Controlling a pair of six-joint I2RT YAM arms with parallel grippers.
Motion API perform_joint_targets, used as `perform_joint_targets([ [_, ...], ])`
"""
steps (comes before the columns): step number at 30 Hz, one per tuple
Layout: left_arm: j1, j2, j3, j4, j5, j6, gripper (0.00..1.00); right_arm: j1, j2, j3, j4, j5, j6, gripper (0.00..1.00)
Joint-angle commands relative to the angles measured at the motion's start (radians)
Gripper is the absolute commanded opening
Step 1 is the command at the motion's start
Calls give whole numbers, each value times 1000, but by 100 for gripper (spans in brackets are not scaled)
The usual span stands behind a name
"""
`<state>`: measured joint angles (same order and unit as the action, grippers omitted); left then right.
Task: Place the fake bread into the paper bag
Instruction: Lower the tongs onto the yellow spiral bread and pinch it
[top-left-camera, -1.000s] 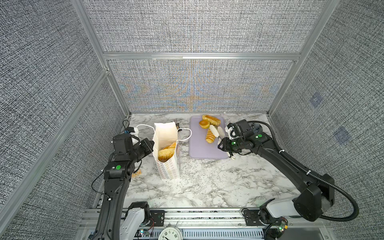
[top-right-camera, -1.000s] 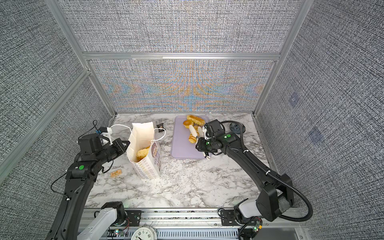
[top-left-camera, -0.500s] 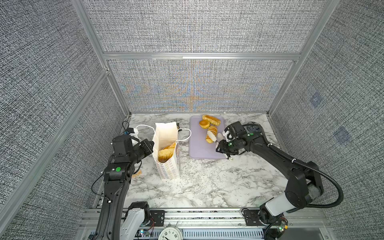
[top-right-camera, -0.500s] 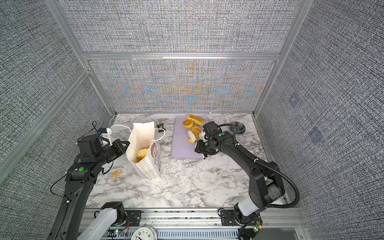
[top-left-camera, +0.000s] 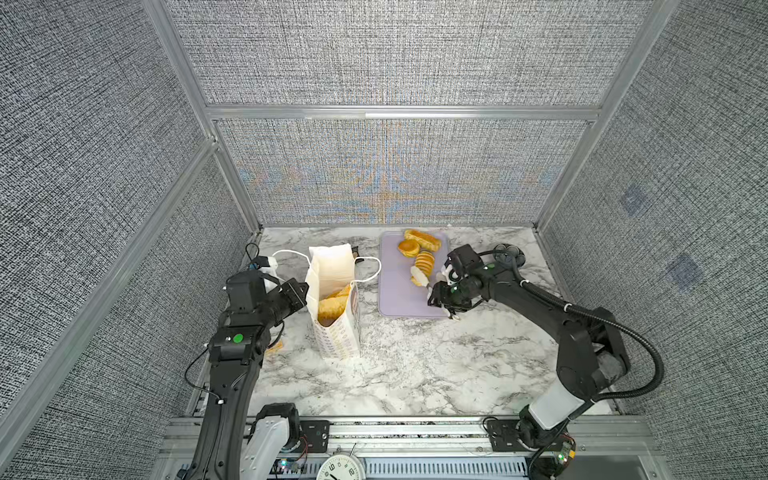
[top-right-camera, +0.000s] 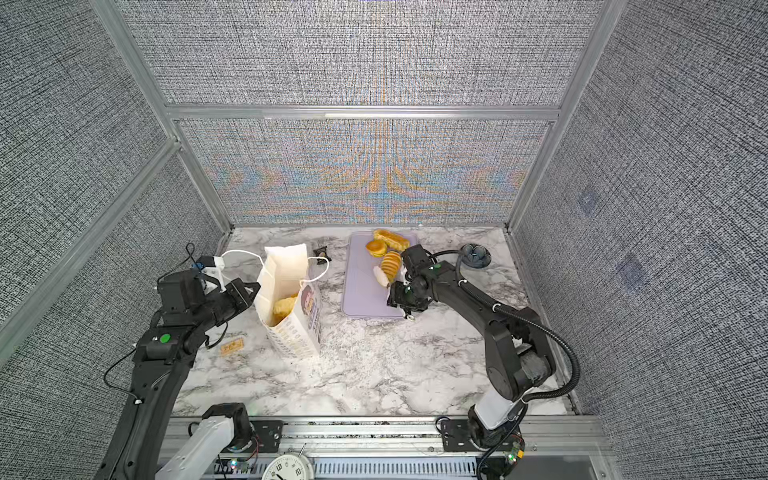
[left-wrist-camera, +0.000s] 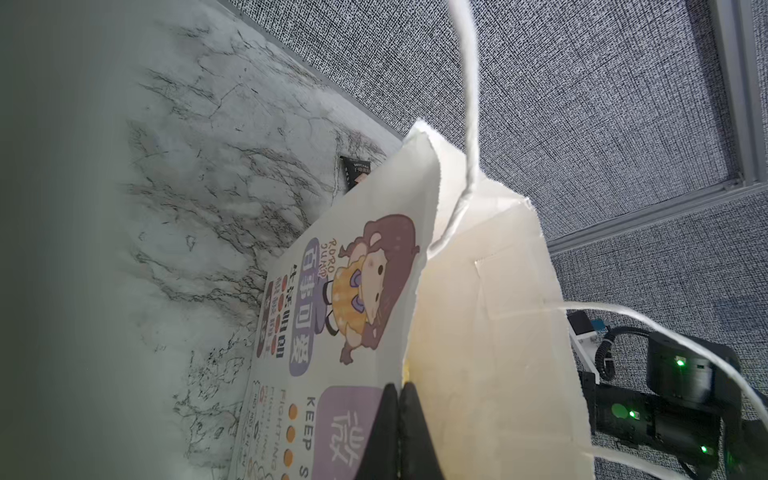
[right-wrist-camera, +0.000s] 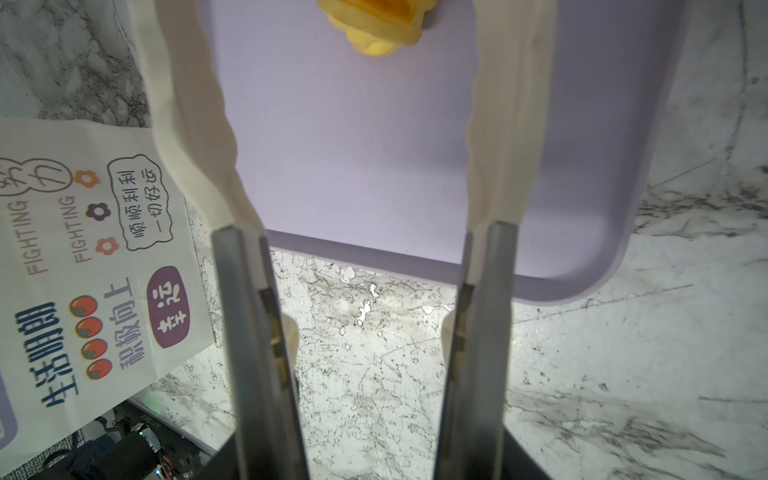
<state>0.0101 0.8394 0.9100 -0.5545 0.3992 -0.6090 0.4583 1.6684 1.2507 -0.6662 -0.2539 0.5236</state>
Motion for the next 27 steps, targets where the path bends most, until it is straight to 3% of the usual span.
perform_joint_targets([
  [1,2,-1,-3,-2,9,6,0,0,22,18,20,5,4,58],
  [27,1,-9,-22,5,14,3,0,22,188,120,4,66,22,57],
])
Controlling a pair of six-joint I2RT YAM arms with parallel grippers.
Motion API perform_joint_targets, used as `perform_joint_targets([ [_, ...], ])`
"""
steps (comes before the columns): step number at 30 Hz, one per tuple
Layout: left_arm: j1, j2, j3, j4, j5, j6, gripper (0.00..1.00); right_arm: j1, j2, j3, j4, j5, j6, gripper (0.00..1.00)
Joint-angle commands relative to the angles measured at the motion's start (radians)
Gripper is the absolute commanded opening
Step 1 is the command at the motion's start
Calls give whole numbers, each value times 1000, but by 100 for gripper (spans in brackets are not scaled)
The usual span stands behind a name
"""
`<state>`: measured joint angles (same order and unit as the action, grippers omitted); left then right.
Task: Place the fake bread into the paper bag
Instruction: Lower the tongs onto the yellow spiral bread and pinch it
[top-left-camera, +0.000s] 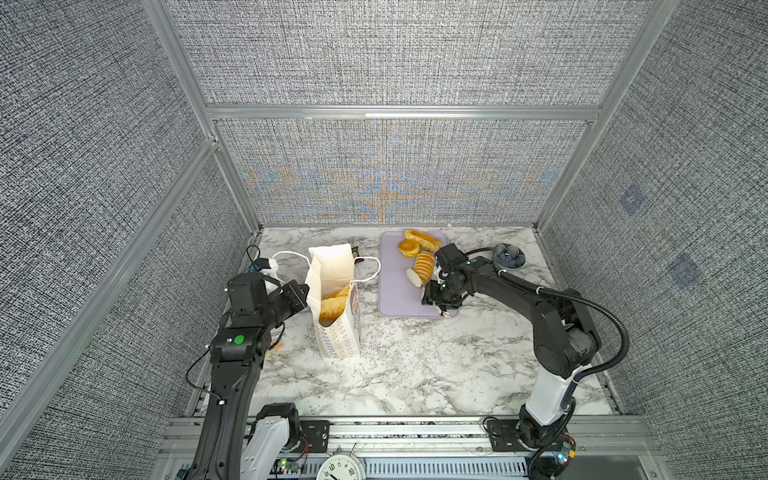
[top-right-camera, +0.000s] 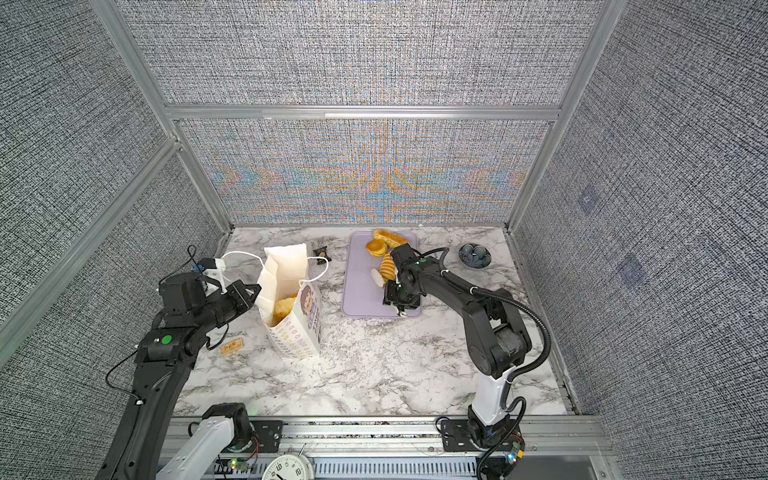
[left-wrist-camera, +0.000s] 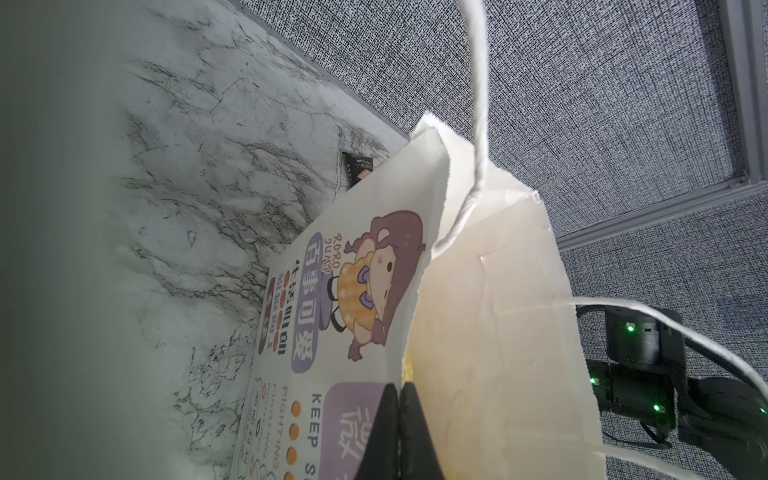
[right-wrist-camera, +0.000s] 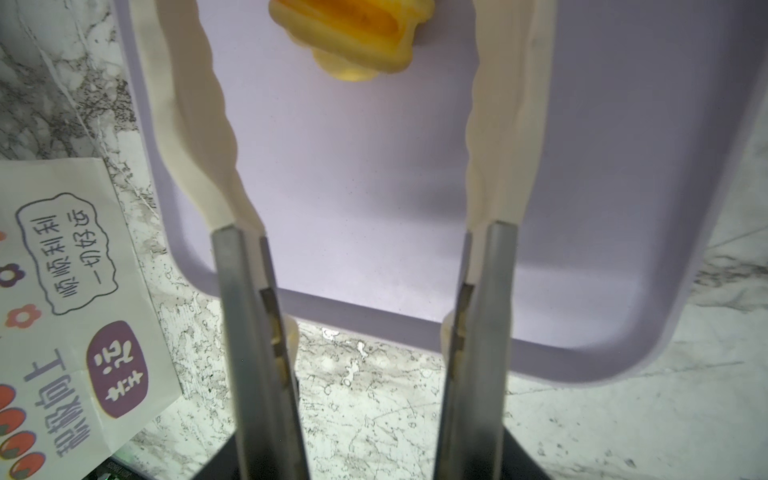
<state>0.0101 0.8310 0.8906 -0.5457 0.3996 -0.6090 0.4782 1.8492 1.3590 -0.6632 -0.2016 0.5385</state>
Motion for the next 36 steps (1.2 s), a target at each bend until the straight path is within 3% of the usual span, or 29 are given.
perform_joint_targets([
  [1,1,-1,-2,-4,13,4,0,2,14,14,-1,16,9,57],
  [22,2,-18,-9,-9,15,8,0,2,47,21,2,40,14,49],
  [36,2,-5,2,-5,20,6,0,-15,-68,-105,51,41,29,37],
])
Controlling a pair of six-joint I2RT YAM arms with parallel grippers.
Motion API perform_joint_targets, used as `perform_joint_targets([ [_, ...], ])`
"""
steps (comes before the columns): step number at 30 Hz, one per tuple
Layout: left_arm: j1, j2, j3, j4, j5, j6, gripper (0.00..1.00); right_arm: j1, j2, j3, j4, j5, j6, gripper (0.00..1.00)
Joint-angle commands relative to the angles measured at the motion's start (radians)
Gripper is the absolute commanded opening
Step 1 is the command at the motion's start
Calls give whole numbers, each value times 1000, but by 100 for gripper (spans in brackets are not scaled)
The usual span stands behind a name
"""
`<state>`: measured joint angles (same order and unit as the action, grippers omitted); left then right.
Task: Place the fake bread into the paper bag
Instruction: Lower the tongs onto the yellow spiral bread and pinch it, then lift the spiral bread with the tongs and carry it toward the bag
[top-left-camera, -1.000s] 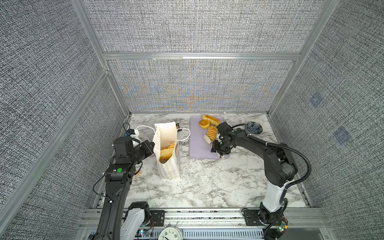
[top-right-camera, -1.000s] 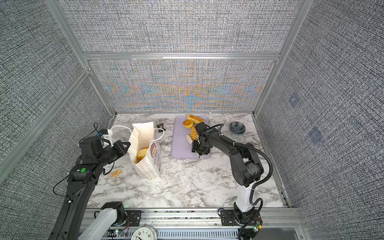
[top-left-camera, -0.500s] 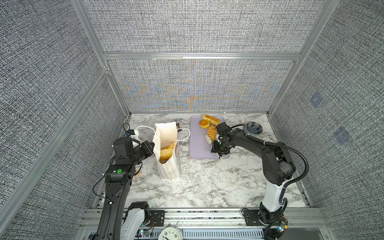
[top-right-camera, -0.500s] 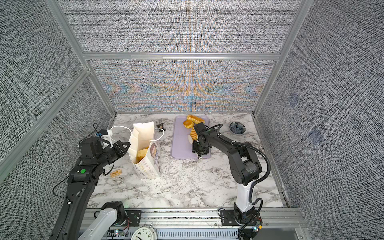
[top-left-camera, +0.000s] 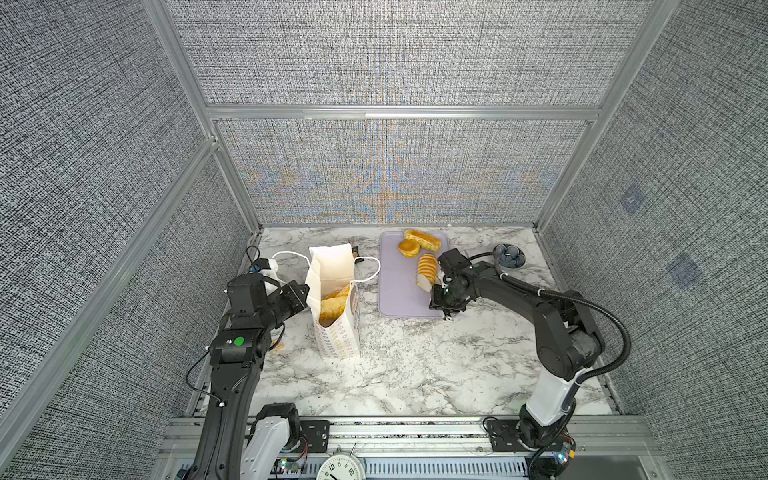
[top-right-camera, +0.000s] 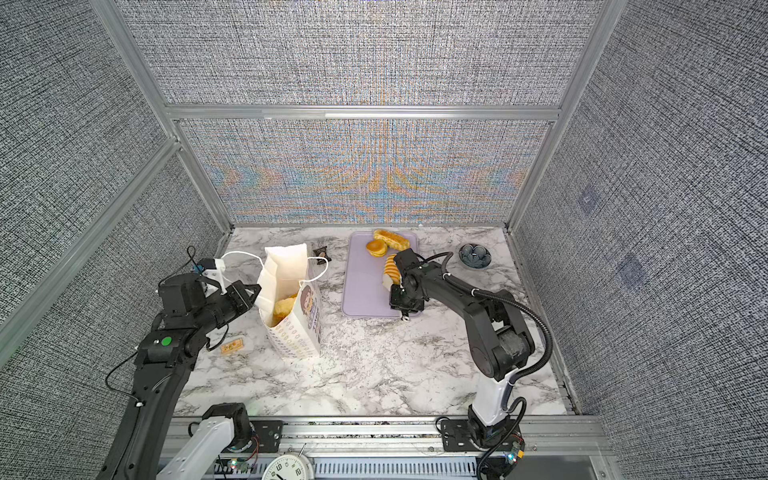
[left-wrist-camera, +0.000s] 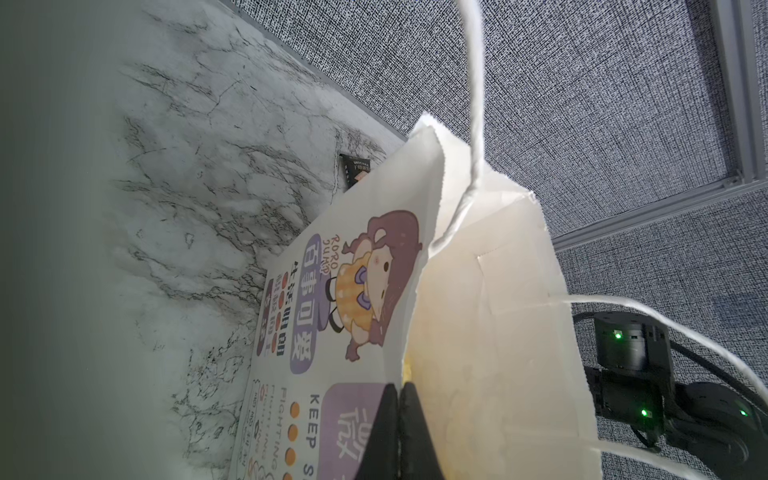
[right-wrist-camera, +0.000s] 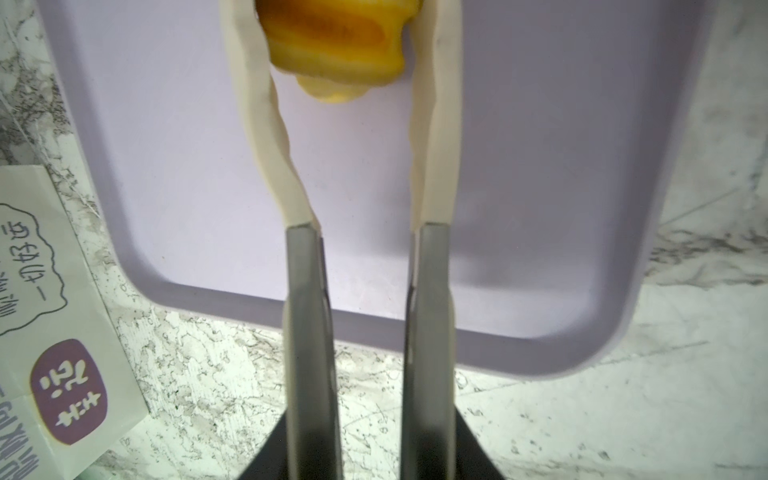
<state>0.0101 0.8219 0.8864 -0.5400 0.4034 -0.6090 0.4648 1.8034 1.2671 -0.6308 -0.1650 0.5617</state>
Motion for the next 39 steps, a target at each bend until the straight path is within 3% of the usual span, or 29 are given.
perform_joint_targets([
  [1,1,3,8,-11,17,6,0,-3,-31,-19,19,4,6,37],
  [39,2,-5,29,-29,11,3,0,-5,-330,-16,-81,-3,-39,32],
])
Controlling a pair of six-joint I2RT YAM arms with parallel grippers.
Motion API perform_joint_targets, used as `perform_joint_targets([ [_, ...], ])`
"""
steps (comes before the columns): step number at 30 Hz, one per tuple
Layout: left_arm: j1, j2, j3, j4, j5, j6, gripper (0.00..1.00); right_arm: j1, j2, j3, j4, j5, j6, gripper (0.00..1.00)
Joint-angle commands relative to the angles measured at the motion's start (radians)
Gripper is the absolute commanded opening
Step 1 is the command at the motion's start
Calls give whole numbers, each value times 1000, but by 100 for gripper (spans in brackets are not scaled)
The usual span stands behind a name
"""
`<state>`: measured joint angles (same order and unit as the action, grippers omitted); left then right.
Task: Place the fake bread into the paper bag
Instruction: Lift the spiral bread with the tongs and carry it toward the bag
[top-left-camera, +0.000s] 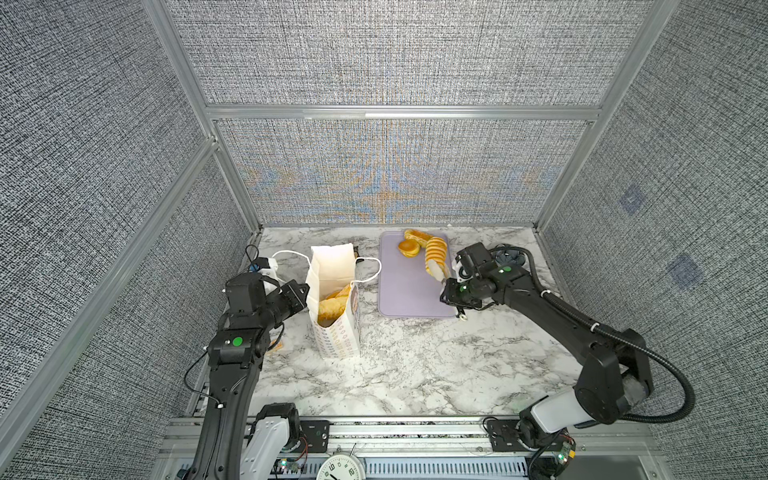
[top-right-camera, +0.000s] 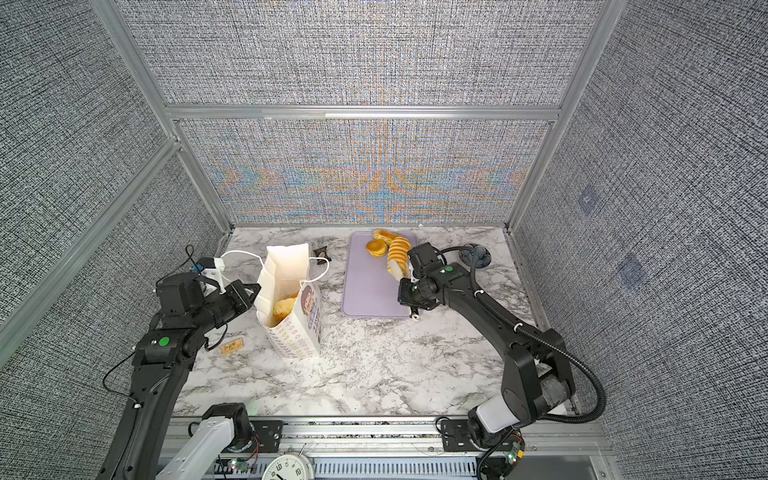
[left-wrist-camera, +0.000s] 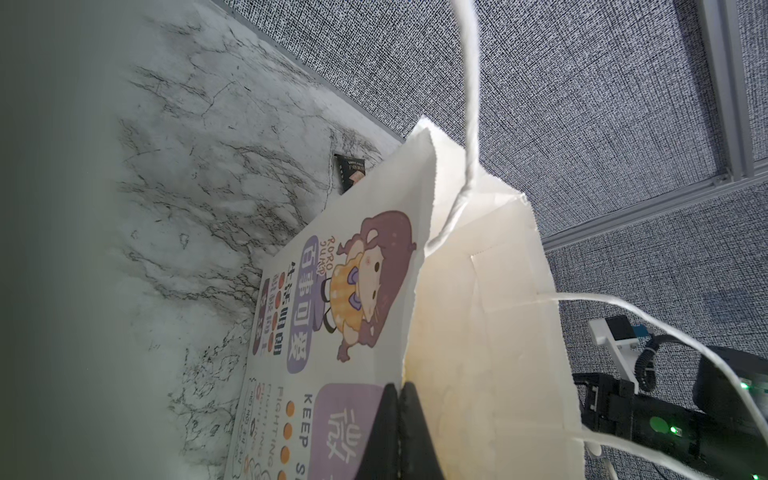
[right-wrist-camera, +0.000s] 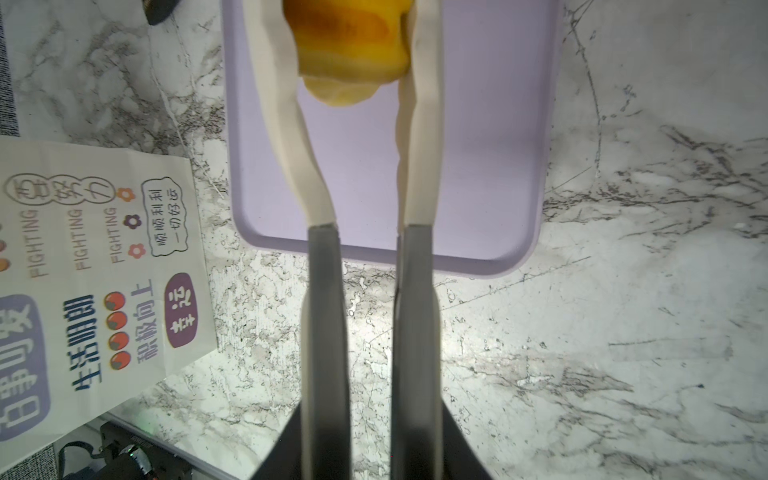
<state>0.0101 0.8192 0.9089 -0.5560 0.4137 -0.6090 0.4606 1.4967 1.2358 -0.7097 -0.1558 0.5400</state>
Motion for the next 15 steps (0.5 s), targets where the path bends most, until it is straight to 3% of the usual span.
perform_joint_targets([
  [1,2,-2,7,-14,1,3,0,0,-32,21,-6,-17,-19,32],
  [15,1,-2,10,-5,5,-8,0,13,-151,114,-66,-77,-44,32],
])
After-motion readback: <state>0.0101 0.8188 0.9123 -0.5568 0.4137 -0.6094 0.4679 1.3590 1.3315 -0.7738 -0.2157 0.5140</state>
